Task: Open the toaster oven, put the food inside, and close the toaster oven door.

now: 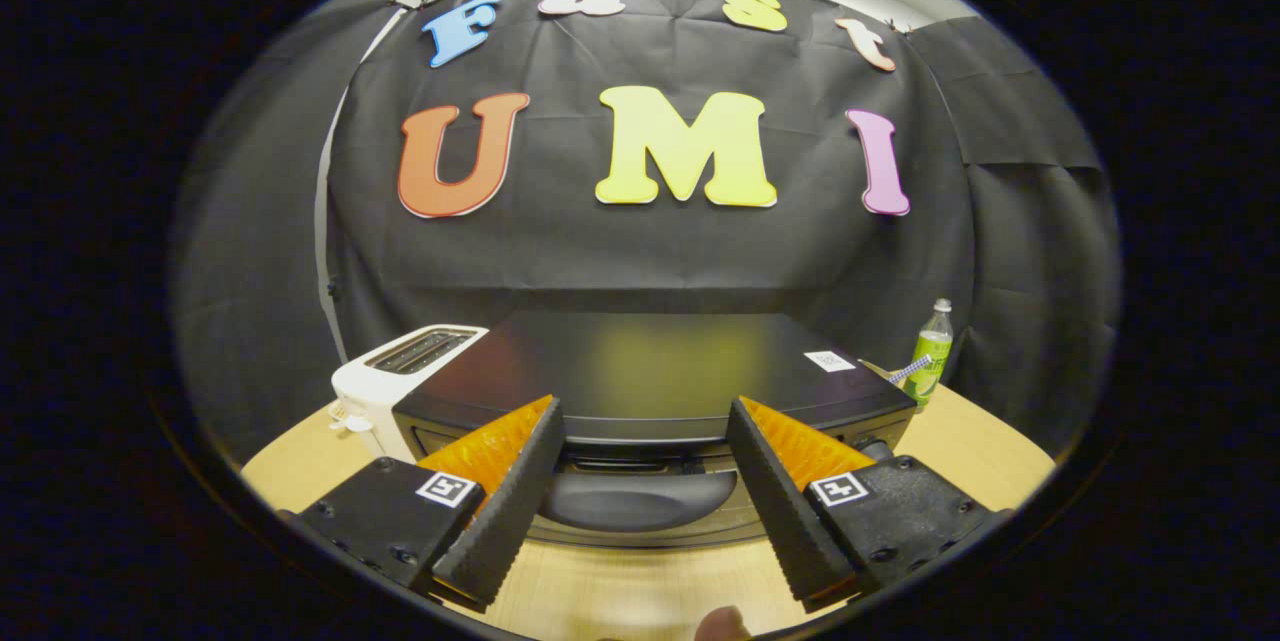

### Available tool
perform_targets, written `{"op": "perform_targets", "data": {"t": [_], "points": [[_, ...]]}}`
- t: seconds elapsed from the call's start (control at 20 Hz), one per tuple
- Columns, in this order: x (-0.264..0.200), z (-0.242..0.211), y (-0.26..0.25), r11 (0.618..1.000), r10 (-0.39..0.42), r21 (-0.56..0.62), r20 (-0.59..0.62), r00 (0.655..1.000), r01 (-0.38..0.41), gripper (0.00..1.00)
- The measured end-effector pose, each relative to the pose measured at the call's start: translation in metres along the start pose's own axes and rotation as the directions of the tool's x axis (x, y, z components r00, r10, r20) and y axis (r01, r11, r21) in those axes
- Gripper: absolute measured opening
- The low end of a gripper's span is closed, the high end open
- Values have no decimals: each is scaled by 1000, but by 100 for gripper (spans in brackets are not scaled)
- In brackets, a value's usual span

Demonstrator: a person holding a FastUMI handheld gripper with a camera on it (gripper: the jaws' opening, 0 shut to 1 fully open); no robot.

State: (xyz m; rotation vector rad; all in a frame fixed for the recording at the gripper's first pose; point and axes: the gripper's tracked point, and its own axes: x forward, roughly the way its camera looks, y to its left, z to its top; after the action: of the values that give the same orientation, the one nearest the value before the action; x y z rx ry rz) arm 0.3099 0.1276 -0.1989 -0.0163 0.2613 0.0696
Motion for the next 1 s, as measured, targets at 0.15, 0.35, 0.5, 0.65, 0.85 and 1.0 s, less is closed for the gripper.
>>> {"op": "perform_targets", "data": {"t": [0.15,0.35,0.5,0.65,0.85,1.0], "points": [[-20,-22,-3,999,17,-41,-65,998,-19,100],[-41,-30,-3,999,28,-17,-78,997,-29,100],[-64,-48,-5,1000,31,4,-129,991,-30,100],[-86,-68,-8,999,33,-21,-131,991,-36,100],[-109,-108,-10,999,22,-44,-199,980,-31,99],[-114,-127,-12,999,14,-34,-251,968,-23,98]]}}
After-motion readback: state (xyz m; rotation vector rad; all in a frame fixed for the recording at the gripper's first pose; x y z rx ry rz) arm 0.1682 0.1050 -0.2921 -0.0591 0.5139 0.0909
